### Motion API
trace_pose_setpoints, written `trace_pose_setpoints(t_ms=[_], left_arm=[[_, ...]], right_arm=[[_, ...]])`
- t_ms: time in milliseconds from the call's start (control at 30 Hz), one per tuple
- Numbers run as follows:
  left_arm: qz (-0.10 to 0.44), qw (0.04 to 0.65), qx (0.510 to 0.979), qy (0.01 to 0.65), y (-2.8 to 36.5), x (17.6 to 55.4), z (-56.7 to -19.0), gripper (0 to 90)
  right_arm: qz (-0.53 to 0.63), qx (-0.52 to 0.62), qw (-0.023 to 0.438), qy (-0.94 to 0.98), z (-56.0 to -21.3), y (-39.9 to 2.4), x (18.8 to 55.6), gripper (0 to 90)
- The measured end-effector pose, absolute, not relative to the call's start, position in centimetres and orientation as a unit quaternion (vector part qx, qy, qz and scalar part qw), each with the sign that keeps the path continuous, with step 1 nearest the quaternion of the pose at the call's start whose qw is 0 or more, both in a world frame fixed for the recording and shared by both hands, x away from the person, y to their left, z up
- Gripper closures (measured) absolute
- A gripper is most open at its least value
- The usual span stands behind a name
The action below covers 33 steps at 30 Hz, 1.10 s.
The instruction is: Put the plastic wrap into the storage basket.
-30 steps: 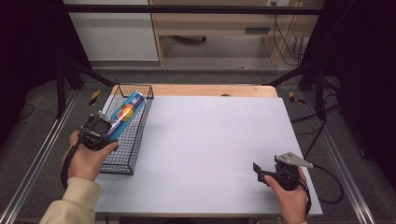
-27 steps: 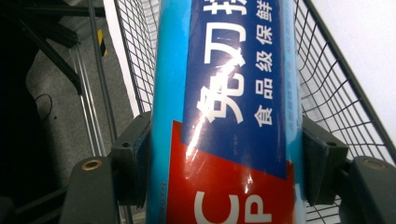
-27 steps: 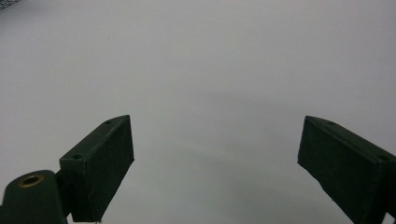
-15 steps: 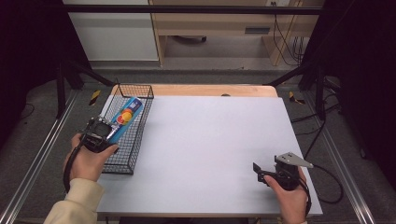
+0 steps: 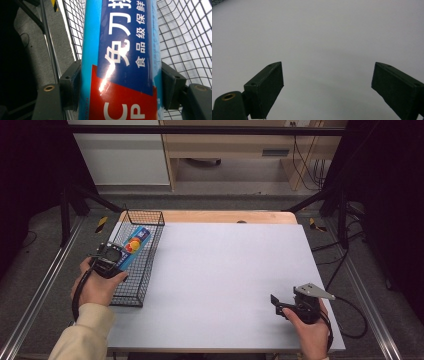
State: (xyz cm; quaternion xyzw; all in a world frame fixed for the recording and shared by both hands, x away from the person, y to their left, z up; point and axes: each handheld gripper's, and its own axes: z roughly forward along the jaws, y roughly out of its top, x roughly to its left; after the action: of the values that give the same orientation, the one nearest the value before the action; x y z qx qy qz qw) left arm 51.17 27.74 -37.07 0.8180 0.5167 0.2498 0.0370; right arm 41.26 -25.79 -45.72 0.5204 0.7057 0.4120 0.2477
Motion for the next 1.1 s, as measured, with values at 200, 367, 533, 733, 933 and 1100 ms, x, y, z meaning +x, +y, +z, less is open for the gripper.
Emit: trace_pose_setpoints(t_ms=[200, 367, 533, 733, 933, 1100], left_arm=[[0.241, 0.028, 0.819, 0.521, 27.5, 51.5, -37.4, 31.9], [0.235, 0.016, 0.820, 0.522, 27.5, 51.8, -37.8, 31.9], [0.233, 0.006, 0.822, 0.520, 27.6, 51.9, -37.9, 31.9], [0.231, -0.015, 0.826, 0.514, 27.2, 52.1, -38.2, 31.9], [0.241, -0.043, 0.831, 0.499, 26.6, 52.3, -38.5, 31.9], [0.239, -0.051, 0.834, 0.495, 26.3, 52.4, -38.7, 31.9]], right_arm=[[0.413, 0.521, 0.244, 0.706, -45.7, -25.7, 41.2, 10.8], [0.414, 0.519, 0.245, 0.706, -45.7, -25.8, 41.2, 10.8], [0.413, 0.520, 0.244, 0.706, -45.7, -25.8, 41.3, 10.8], [0.413, 0.519, 0.244, 0.708, -45.7, -25.7, 41.3, 10.8], [0.413, 0.518, 0.243, 0.708, -45.7, -25.8, 41.3, 11.0], [0.414, 0.519, 0.243, 0.708, -45.7, -25.7, 41.3, 11.4]])
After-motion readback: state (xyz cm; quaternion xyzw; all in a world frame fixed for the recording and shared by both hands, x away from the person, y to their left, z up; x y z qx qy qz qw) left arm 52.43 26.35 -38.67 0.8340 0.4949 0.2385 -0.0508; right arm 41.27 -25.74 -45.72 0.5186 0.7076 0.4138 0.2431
